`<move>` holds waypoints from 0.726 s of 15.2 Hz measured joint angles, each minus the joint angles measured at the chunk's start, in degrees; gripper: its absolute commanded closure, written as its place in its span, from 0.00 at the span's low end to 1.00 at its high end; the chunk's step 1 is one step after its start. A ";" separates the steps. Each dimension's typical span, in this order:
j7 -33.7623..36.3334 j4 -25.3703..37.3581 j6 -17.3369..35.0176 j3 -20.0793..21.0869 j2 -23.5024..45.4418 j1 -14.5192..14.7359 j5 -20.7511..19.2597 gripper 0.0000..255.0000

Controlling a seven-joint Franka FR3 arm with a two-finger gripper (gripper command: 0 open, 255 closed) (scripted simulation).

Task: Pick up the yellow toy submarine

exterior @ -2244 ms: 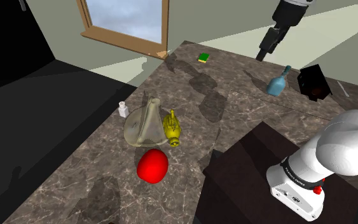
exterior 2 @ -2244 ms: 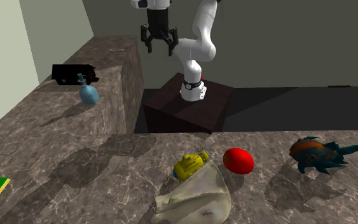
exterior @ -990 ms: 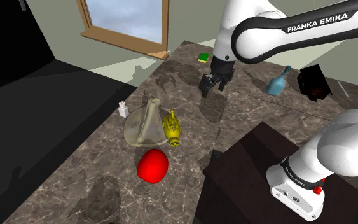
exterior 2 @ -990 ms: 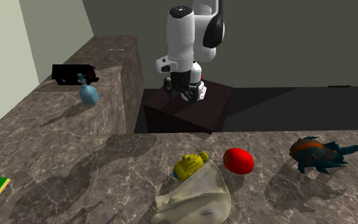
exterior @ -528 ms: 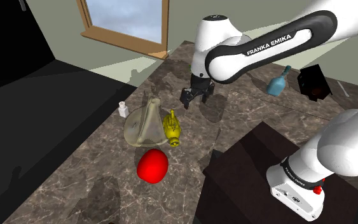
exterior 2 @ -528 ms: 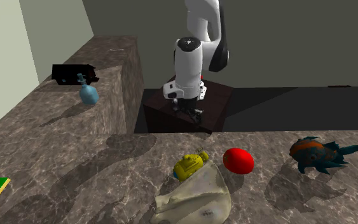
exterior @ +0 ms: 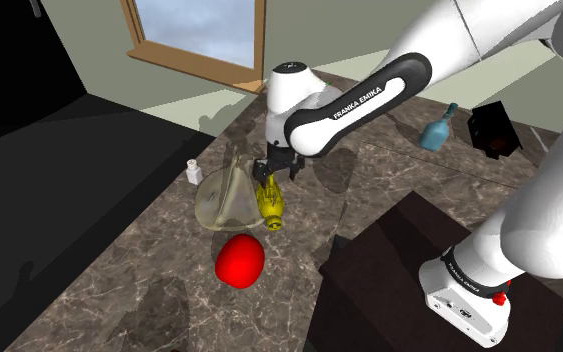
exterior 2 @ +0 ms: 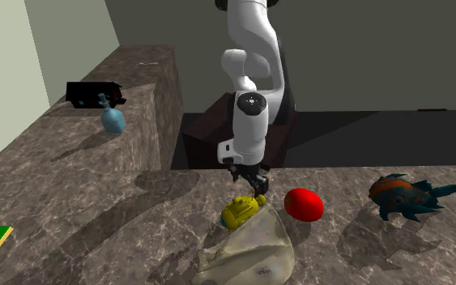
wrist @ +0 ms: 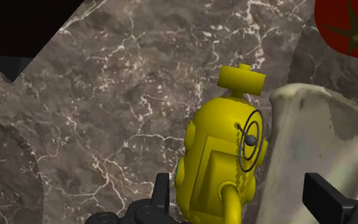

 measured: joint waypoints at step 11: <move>3.74 0.98 5.62 -1.51 7.11 1.70 -3.48 1.00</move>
